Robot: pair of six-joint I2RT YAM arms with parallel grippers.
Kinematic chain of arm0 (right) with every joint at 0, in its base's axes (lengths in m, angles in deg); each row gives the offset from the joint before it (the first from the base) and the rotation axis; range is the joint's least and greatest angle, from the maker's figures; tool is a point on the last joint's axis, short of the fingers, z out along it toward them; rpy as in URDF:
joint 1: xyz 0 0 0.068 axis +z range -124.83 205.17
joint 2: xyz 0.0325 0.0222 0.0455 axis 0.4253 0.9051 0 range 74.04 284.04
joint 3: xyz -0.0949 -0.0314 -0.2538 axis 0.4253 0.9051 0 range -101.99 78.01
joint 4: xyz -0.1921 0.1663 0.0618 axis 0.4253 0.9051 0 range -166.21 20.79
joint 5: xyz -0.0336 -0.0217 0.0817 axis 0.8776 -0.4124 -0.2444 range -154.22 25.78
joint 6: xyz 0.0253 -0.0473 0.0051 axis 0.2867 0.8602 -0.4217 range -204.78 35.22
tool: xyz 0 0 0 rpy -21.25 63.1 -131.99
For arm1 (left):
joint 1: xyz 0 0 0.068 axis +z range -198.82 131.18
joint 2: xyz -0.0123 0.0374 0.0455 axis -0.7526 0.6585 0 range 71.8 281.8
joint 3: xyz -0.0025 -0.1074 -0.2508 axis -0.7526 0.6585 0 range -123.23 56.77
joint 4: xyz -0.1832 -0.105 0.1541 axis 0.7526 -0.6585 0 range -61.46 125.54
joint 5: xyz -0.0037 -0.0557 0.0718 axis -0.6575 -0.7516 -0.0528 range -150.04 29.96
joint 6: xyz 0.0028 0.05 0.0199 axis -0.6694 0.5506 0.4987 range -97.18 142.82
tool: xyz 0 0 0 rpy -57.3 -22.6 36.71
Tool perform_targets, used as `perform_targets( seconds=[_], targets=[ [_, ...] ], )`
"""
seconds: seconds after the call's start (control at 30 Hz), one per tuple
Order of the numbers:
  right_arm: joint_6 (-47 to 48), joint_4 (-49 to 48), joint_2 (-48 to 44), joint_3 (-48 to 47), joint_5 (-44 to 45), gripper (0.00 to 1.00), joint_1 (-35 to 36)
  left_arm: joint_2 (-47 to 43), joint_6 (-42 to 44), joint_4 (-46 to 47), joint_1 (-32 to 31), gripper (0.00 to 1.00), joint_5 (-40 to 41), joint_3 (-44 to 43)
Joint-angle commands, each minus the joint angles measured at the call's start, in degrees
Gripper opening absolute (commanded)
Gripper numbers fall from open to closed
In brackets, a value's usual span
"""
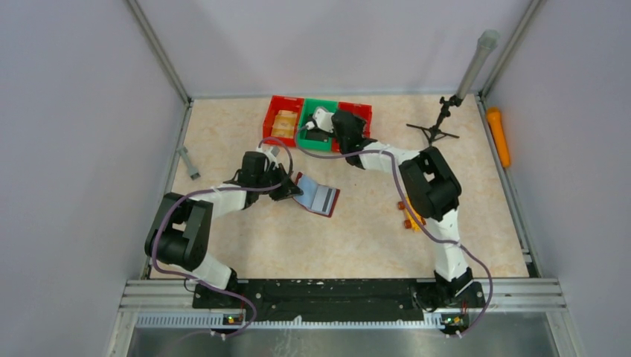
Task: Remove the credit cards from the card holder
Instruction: Place the credit card in the storage box, then close the card holder at the center of the board.
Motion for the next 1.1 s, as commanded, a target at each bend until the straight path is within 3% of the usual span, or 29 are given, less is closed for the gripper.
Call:
perform_targets(
  seconds=[0.0, 0.13, 0.27, 0.4, 0.5, 0.63, 0.83, 1.07],
  targets=[
    [-4.5, -2.1, -9.3, 2.7, -0.6, 0.49, 1.5, 0.1, 1.0, -0.1, -0.3, 0.0, 0.4, -2.1],
    [-12.3, -2.2, -16.6, 7.5, -1.0, 0.5, 3.0, -0.1, 1.0, -0.2, -0.3, 0.0, 0.6, -2.2],
    [-25.9, -1.2, -24.7, 14.3, -2.9, 0.52, 4.1, -0.4, 0.4, 2.0, -0.3, 0.0, -1.2, -1.5],
    [-43.5, 0.6, -32.9, 22.1, -5.0, 0.66, 4.1, -1.2, -1.4, 8.1, -0.4, 0.0, -5.0, 0.4],
    [-57.0, 4.4, -38.0, 26.2, -8.0, 0.86, 4.2, -2.5, -3.8, 14.9, -0.4, 0.0, -7.7, 3.0],
    [-70.6, 6.5, -41.8, 31.7, -16.9, 0.9, 3.2, -3.4, -7.8, 25.4, -0.4, 0.0, -10.8, 6.9],
    [-81.2, -10.1, -45.5, 47.5, -35.6, 0.9, -1.5, -3.4, -16.4, 46.8, -0.5, 0.0, -15.9, 12.0],
    [-84.0, -30.5, -47.7, 59.1, -41.1, 0.91, -2.8, -2.4, -23.6, 62.6, -0.4, 0.0, -19.2, 14.4]
  ],
)
